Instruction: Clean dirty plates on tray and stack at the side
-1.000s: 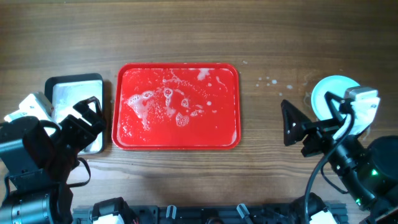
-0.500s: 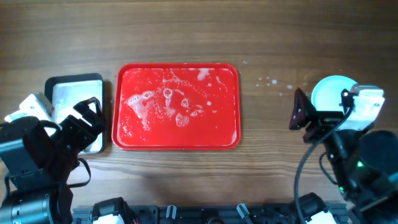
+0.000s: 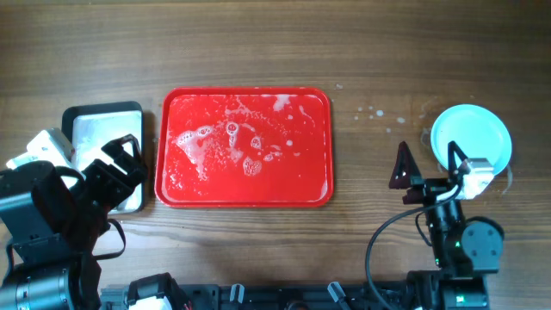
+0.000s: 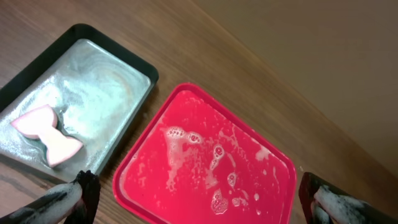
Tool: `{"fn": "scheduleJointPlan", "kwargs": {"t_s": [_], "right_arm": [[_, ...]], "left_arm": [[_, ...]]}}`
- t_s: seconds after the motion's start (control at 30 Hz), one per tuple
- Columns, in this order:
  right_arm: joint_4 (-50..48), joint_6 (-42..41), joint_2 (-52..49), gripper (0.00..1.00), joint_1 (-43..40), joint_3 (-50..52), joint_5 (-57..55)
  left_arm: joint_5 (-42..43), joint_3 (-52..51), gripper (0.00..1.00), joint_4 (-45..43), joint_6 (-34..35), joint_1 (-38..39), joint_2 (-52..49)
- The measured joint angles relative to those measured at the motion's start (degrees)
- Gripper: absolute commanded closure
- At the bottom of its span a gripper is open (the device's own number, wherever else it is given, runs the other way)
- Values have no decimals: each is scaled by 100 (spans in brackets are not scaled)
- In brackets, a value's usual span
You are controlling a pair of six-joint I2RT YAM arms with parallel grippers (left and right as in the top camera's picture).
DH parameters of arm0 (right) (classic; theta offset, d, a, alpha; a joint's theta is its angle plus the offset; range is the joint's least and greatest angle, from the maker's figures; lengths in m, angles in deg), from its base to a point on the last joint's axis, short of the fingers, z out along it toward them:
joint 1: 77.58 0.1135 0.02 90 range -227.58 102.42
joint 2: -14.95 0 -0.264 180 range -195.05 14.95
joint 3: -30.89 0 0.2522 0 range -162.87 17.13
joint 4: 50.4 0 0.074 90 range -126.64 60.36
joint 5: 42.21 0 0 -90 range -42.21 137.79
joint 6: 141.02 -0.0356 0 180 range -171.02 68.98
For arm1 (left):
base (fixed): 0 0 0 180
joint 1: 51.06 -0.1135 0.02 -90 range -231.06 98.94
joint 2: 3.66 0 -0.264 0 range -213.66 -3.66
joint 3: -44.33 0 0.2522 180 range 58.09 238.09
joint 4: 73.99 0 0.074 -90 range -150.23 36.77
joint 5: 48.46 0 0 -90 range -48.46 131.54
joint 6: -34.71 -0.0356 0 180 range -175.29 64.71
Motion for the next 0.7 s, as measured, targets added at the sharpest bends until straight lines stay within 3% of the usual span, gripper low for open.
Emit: {"fn": "scheduleJointPlan", "kwargs": {"t_s": [0.4,0.6,0.7], "right_arm": [[-953,365,938,0,-105,1043,87],[-863,367,1025,0,-105,1202,87],[-111,361,1045,0,-105,1202,87]], "left_arm": [[0,0,0,-2,0,0,0],[0,0,0,-2,0,0,0],[0,0,0,-4,0,0,0]]}}
